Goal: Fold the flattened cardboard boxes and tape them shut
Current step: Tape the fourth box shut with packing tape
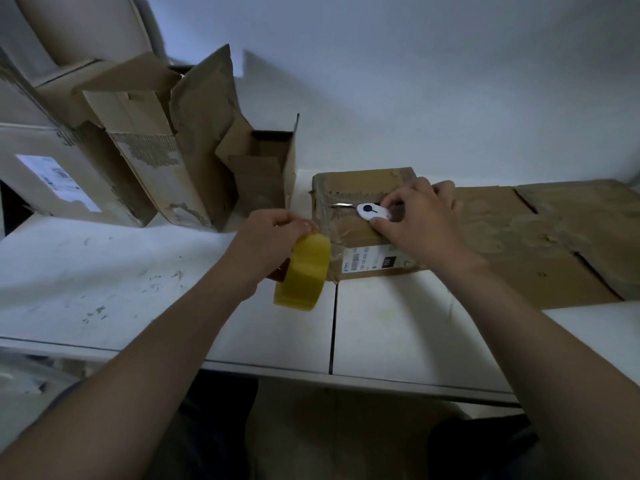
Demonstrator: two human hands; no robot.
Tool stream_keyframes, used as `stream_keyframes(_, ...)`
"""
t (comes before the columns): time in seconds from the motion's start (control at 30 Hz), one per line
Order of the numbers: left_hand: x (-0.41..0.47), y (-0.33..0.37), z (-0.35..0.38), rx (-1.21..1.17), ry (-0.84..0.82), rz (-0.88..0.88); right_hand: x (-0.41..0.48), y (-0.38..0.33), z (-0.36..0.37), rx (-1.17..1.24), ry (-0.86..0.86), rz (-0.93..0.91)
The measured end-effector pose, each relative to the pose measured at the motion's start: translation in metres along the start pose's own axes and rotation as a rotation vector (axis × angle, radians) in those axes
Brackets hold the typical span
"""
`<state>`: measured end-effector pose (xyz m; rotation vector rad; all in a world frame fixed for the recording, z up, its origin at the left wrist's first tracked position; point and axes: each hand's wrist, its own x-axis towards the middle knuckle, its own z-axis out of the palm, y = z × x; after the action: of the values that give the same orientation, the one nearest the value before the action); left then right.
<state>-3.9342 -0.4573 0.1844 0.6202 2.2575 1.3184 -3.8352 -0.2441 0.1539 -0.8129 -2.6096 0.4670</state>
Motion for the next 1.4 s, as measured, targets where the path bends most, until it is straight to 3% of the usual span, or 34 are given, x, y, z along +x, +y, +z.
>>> stream_keyframes(0.2,-0.015,0.012,0.016,-0.026,0.043,0.051,0.002,0.016,-0.018,0.362,-0.031,0.138)
stream_keyframes(0.47,-0.024,0.013,0.026,0.064,0.103,0.087,-0.008,0.025,-0.028,0.268,-0.008,0.069)
stream_keyframes(0.57,-0.025,0.007,0.034,0.084,0.065,0.05,-0.013,0.02,-0.034,0.379,-0.003,0.037)
stream_keyframes(0.63,-0.022,0.004,0.034,0.119,0.125,0.065,-0.015,0.019,-0.036,0.456,0.017,0.01)
stream_keyframes(0.73,-0.017,0.0,0.03,0.199,0.228,0.09,-0.009,0.027,-0.032,0.429,0.066,-0.017)
stream_keyframes(0.83,-0.019,-0.005,0.032,0.205,0.212,0.078,0.005,0.034,-0.019,0.455,0.067,0.002)
stream_keyframes(1.07,-0.023,-0.017,0.042,0.047,0.129,-0.033,0.025,0.029,0.003,0.514,-0.068,-0.01)
stream_keyframes(1.4,-0.014,-0.009,0.049,-0.218,0.153,-0.089,0.004,0.045,-0.019,0.383,-0.054,0.025)
